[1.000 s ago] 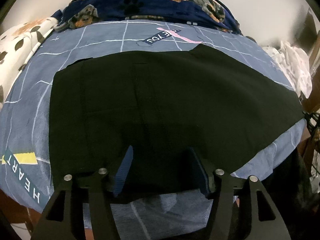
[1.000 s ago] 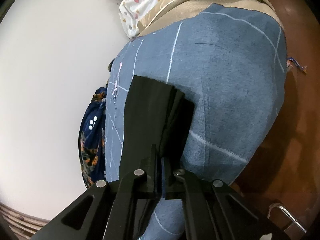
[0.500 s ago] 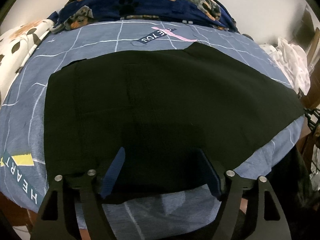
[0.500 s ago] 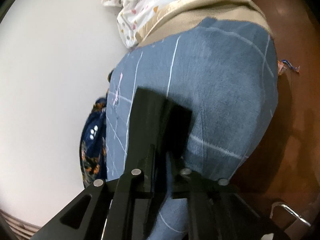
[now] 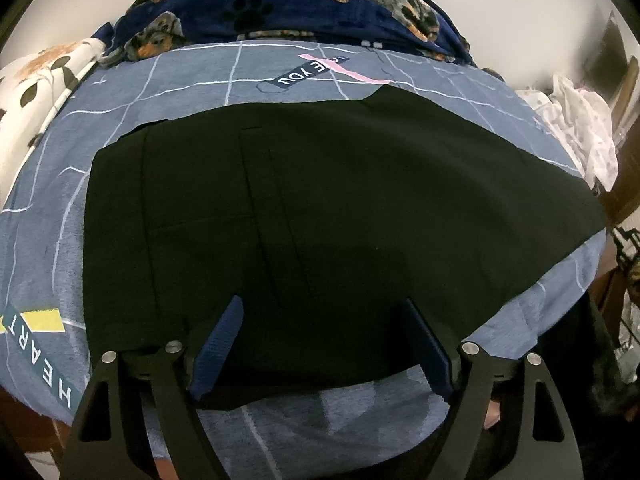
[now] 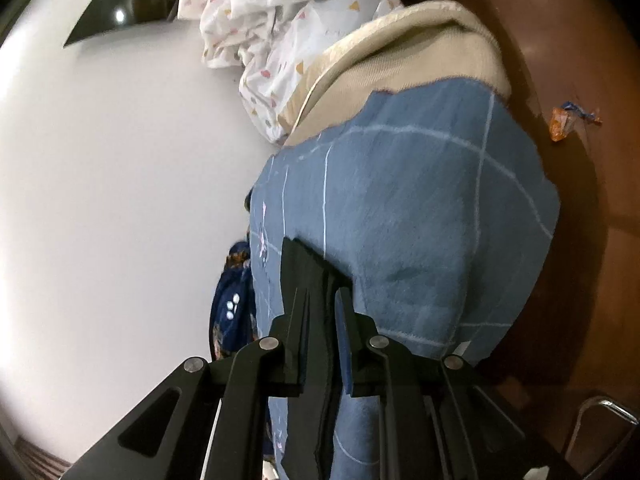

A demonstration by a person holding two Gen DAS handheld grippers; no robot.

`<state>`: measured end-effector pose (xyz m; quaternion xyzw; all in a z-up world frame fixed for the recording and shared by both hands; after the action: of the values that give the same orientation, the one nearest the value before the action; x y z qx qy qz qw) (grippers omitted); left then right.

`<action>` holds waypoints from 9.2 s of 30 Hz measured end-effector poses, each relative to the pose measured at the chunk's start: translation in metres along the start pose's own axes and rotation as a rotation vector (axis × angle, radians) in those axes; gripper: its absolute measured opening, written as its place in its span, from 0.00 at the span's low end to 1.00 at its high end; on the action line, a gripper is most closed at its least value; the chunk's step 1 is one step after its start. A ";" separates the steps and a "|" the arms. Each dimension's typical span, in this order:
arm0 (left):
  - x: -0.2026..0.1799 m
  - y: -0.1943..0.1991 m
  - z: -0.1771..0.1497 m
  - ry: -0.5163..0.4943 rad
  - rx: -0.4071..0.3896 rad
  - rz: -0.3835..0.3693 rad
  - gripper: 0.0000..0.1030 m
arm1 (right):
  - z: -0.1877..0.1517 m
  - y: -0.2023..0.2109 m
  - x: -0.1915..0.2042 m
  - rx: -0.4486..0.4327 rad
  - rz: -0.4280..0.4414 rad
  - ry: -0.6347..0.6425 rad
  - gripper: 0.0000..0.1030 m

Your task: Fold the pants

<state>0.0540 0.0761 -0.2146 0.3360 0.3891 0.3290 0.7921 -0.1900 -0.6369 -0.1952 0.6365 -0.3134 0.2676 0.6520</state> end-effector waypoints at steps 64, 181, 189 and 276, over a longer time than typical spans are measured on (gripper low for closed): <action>0.020 0.026 0.028 0.061 -0.096 0.200 0.79 | -0.018 -0.066 0.036 0.072 -0.104 0.260 0.12; 0.018 0.004 0.015 0.069 0.021 0.216 0.80 | -0.346 -0.112 0.133 0.577 -0.071 0.902 0.09; 0.018 0.004 0.015 0.070 0.022 0.215 0.80 | -0.356 -0.114 0.134 0.592 -0.071 0.918 0.09; 0.019 0.000 0.013 0.075 0.033 0.216 0.84 | -0.395 -0.113 0.138 0.567 -0.103 1.058 0.14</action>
<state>0.0736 0.0875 -0.2155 0.3763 0.3856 0.4182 0.7313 0.0128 -0.2545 -0.1636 0.5803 0.1684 0.5891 0.5365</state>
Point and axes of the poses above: each gripper's, at about its wrist camera, not at the fingertips, and y roughly against the way its jaws point, x to its left, z to its top, the point moved 10 cm from there along -y, roughly the way its jaws point, and after that the axes turned 15 degrees about -z, right-handed, at the moved point
